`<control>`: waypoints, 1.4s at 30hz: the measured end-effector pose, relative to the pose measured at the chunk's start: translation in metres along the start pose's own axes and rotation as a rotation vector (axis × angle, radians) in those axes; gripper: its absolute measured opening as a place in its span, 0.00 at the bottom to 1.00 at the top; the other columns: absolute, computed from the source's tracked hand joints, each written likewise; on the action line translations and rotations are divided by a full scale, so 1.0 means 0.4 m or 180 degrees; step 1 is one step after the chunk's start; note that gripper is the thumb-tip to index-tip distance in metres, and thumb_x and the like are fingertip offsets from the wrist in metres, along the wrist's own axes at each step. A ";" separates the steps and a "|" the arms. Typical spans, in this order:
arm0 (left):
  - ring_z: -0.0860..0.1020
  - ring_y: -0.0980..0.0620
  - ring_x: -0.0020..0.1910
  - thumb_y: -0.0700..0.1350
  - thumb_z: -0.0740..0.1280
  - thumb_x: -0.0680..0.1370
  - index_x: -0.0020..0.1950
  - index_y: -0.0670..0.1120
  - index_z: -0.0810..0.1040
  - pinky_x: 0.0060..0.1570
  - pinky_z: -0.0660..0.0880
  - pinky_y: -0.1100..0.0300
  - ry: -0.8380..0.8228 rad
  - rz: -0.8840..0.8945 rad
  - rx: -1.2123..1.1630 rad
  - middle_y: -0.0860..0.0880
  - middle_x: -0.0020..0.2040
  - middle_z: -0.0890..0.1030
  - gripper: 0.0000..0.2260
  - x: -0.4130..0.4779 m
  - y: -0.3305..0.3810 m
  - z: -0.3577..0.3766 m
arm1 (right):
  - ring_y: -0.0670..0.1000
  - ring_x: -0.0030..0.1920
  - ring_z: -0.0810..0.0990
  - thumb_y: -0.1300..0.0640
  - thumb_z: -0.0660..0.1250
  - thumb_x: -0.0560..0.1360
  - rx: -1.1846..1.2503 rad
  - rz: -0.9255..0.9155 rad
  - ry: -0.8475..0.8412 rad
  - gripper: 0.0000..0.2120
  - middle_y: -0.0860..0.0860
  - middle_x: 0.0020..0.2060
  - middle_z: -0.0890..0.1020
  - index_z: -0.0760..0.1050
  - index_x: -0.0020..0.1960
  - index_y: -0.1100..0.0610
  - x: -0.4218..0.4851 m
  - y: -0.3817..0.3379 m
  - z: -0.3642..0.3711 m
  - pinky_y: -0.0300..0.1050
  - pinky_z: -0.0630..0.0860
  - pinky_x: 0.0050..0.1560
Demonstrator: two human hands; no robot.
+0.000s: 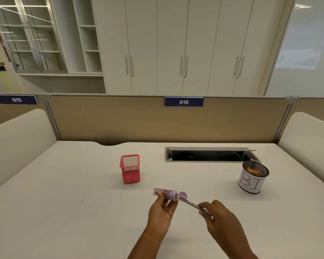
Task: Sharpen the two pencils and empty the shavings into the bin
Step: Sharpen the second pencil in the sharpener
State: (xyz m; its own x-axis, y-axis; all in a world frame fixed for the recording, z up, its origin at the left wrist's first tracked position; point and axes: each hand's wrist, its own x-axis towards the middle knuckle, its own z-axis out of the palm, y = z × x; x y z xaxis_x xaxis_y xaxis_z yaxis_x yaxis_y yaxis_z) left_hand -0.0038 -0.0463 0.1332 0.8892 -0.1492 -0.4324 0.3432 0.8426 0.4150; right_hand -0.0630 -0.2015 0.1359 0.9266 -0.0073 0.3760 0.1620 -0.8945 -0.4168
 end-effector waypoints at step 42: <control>0.77 0.46 0.30 0.43 0.54 0.82 0.38 0.41 0.66 0.39 0.75 0.55 0.0405 0.0582 0.0940 0.43 0.34 0.71 0.13 0.005 -0.004 0.027 | 0.50 0.16 0.70 0.60 0.59 0.72 -0.0876 -0.0616 0.0176 0.07 0.48 0.21 0.74 0.70 0.39 0.49 -0.024 0.009 0.032 0.36 0.51 0.18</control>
State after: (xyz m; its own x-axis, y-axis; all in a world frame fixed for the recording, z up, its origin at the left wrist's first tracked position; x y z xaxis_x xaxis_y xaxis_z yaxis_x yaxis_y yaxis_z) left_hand 0.0006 -0.0537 0.1403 0.9056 0.0713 -0.4180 0.2710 0.6609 0.6998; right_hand -0.0670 -0.1990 0.1202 0.8665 0.1569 0.4738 0.2284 -0.9687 -0.0970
